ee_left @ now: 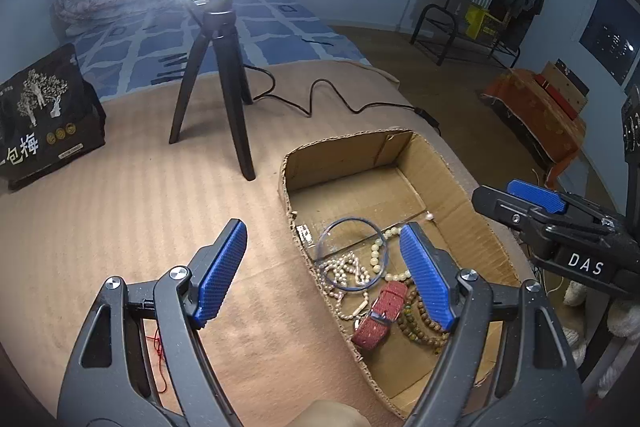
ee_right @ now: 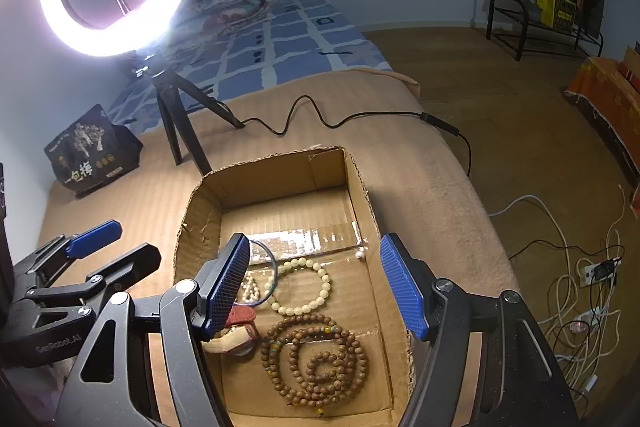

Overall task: Organize jewelry
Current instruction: 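Open left tool dropping bangle while right tool releases earring into box, then move both open tools back toward the green jade pendant and pearl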

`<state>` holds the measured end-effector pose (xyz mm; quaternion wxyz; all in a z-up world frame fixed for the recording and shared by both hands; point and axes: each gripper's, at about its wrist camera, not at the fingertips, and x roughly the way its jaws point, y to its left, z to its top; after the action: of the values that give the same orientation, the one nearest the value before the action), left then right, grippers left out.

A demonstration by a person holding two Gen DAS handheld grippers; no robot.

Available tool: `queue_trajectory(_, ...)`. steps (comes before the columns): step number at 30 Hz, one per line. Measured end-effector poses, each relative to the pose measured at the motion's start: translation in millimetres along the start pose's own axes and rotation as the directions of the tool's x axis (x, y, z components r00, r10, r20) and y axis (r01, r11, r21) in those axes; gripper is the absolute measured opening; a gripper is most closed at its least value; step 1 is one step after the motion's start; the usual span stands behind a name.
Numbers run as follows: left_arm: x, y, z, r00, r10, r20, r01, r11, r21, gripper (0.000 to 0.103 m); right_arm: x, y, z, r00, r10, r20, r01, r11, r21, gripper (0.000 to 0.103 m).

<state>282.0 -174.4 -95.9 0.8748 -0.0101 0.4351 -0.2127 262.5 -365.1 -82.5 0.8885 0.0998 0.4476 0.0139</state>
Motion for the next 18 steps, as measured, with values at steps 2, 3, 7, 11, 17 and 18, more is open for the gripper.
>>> queue_trajectory(2, -1.0, 2.0, -0.7, 1.000, 0.004, 0.000, -0.004, 1.000, -0.005, 0.081, -0.3, 1.2, -0.2, 1.000, 0.000, 0.001, 0.000, 1.000, -0.004, 0.067)
queue_trajectory(3, -1.9, 3.4, -1.0, 1.000, 0.004, 0.000, -0.004, 1.000, -0.007, 0.081, -0.3, 1.6, -0.2, 1.000, 0.000, 0.000, 0.000, 1.000, -0.006, 0.067)
queue_trajectory(7, -8.3, 9.1, -1.8, 1.000, 0.014, 0.006, -0.014, 1.000, -0.009, 0.081, -1.7, 5.1, -1.1, 1.000, 0.000, 0.002, 0.000, 1.000, -0.009, 0.067)
queue_trajectory(11, -17.8, 16.8, -3.5, 0.999, 0.027, 0.019, -0.027, 1.000, -0.010, 0.081, -4.8, 13.8, -2.1, 1.000, 0.002, 0.010, -0.002, 1.000, -0.022, 0.067)
queue_trajectory(17, -36.6, 44.2, -11.2, 0.997, 0.066, 0.046, -0.065, 0.998, -0.028, 0.081, -9.2, 32.6, -2.7, 0.999, 0.026, 0.022, -0.025, 0.999, -0.045, 0.068)
queue_trajectory(18, -39.0, 49.5, -12.4, 0.996, 0.069, 0.047, -0.068, 0.997, -0.035, 0.081, -9.5, 36.1, -2.9, 0.999, 0.036, 0.022, -0.035, 0.998, -0.046, 0.071)
